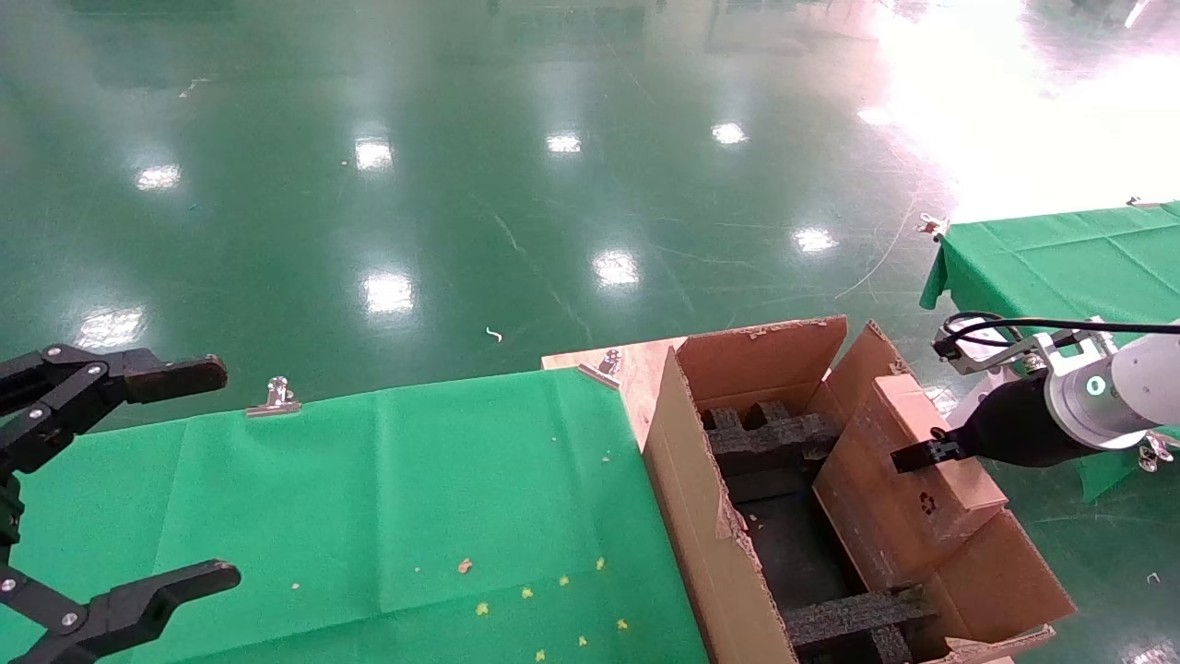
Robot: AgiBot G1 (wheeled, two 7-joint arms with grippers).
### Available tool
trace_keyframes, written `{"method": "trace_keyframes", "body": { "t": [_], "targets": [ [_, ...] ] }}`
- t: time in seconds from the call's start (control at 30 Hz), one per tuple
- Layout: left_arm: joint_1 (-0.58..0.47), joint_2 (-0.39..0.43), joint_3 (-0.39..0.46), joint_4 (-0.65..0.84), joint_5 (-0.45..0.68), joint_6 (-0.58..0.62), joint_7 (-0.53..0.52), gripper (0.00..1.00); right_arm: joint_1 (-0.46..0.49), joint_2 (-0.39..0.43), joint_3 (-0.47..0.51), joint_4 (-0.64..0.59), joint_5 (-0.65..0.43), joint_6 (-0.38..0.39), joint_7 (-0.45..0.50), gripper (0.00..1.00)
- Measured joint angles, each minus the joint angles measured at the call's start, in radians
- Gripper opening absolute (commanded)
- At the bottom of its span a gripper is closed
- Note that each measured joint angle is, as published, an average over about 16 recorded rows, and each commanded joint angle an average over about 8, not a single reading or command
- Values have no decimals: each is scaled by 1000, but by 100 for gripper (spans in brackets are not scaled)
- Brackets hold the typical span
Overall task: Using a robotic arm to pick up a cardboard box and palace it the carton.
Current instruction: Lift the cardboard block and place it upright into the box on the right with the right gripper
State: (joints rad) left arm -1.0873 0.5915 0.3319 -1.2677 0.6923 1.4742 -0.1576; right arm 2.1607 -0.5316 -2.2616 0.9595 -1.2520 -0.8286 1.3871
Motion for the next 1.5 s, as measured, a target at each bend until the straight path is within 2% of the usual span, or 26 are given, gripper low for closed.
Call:
{"method": "trace_keyframes", "body": {
  "t": [0.33,0.67,1.0,1.5],
  "targets": [
    [0,0,0,0,0,0,0,100,-15,4,-28,54,-48,37,74,0],
    [0,0,0,0,0,0,0,100,-62,-16,-40,48,-56,71,95,0],
    [0,0,1,0,0,0,0,100,-124,-50,-34,5,-29,91,68,0],
    [0,0,1,0,-1,0,0,100,-226,-114,-3,-97,43,103,-21,0]
  ]
}}
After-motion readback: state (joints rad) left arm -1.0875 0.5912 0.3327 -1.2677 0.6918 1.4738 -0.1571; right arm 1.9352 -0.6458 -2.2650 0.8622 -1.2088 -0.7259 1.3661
